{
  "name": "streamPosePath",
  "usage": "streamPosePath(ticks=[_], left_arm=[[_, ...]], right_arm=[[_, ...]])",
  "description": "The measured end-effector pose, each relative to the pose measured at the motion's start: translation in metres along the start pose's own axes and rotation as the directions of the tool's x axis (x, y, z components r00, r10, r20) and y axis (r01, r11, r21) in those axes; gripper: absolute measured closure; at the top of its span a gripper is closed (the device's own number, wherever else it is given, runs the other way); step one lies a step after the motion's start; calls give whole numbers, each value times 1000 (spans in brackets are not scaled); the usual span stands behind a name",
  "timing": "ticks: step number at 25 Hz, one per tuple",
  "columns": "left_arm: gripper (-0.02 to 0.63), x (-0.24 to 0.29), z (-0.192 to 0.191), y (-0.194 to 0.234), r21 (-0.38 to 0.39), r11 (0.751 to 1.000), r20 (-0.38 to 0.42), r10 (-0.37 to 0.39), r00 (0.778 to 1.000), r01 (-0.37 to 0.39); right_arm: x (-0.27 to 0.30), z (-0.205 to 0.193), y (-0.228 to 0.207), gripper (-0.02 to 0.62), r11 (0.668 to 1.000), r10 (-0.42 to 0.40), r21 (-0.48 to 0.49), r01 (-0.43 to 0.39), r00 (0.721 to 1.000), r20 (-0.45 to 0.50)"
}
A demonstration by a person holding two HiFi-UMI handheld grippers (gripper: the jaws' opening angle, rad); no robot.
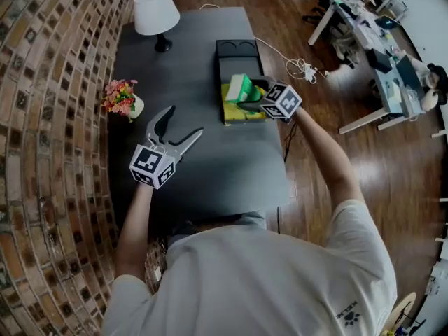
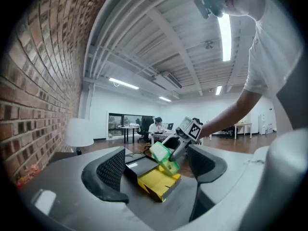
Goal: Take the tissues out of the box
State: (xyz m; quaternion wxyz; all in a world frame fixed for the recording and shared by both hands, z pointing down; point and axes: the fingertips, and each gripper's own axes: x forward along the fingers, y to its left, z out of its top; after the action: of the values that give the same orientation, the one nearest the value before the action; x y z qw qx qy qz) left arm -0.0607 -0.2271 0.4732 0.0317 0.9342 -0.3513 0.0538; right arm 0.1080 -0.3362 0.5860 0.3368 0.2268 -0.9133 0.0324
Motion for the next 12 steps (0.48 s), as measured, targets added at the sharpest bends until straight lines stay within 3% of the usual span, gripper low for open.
streamPosePath(ticks=[5, 9, 12], left_arm=[[207, -4, 21, 0, 33, 999, 34, 23, 999, -24], [210, -12, 35, -5, 86, 996, 51, 35, 998, -39], [210, -22, 43, -11, 124, 991, 62, 41, 997, -49]], right_arm=[[-58, 44, 11, 186, 988, -139, 99, 120, 969, 205], [-102, 75, 20, 186, 963, -245, 200, 182, 899, 363], [-133, 94, 34, 186, 946, -286, 271, 175, 843, 456]])
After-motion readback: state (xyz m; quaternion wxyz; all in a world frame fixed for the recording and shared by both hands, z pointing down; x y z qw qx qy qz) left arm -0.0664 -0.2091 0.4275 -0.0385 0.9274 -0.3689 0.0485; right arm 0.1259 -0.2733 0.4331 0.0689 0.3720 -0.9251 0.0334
